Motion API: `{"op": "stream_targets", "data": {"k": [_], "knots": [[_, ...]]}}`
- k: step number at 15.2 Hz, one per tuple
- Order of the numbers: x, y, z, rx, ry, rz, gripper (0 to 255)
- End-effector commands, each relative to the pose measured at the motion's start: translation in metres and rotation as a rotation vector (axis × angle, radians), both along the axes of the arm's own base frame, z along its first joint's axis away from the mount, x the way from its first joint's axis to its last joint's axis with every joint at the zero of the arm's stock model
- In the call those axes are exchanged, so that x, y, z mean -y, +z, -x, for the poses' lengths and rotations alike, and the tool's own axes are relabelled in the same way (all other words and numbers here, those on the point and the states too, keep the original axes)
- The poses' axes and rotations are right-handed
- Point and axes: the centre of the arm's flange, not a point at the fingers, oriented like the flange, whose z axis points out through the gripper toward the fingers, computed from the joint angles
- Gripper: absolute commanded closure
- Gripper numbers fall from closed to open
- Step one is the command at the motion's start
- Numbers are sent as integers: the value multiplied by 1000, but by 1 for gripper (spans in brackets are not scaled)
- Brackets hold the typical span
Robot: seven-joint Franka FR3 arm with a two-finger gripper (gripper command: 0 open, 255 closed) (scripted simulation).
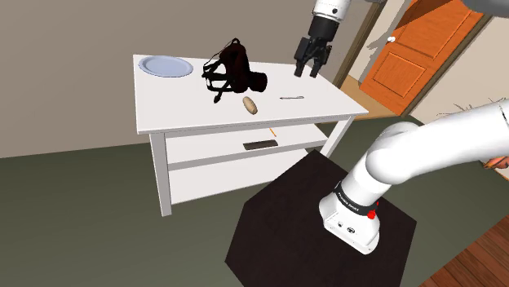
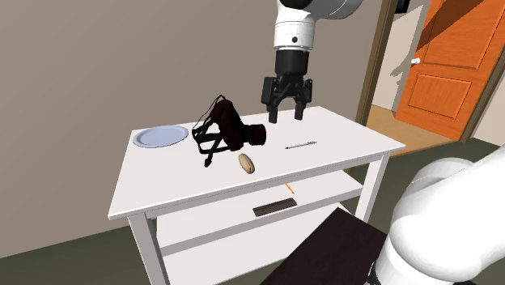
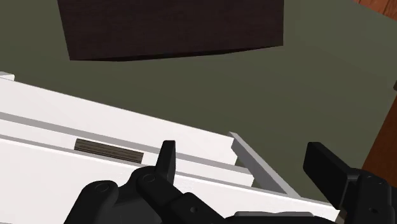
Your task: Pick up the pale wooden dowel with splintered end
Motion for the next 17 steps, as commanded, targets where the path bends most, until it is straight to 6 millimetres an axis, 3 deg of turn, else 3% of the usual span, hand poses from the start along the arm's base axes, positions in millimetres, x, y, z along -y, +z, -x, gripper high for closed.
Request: {"op": "stream_targets", "data": {"k": [1,17], "knots": [[3,-19,-19,4,-12,5,0],[49,-162,-161,19,-102,38,0]]}}
